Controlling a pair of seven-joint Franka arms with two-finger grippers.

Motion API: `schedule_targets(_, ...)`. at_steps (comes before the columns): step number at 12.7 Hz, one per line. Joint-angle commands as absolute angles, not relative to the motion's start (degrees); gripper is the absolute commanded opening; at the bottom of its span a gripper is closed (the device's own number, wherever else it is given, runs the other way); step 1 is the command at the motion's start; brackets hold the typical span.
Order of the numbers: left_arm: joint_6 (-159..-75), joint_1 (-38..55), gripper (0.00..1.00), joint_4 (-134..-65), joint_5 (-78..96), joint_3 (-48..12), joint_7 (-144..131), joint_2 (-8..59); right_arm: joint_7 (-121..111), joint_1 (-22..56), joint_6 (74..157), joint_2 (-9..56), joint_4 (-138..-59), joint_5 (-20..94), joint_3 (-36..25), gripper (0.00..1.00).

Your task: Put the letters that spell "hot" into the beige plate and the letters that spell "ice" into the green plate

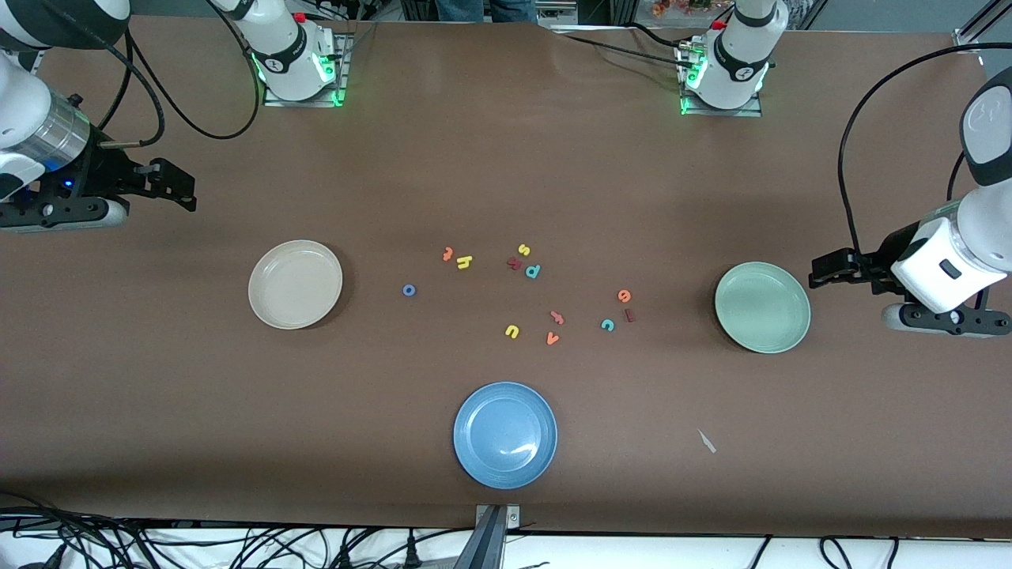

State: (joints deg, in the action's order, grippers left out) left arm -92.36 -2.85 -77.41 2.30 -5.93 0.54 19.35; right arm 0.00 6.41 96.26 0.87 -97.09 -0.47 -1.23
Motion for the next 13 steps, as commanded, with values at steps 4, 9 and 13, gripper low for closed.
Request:
schedule_targets(4,-93.16,0.08,1.00,-78.13,2.02,-6.86,-1.30,21.53,-0.97,6.86,94.92,1.93,-95.10,-2.20,-1.23,1.00)
schedule_targets(9,-92.90,-0.79,1.00,-78.13,1.41,-6.77,-1.42,21.01,-0.97,6.94,94.83,2.37,-95.27,-2.11,-1.14,1.00)
schedule_targets(13,-91.41,-1.23,1.00,-77.96,-0.86,-6.42,0.09,20.65,-1.14,6.94,94.83,2.37,-95.36,-2.11,-1.14,1.00)
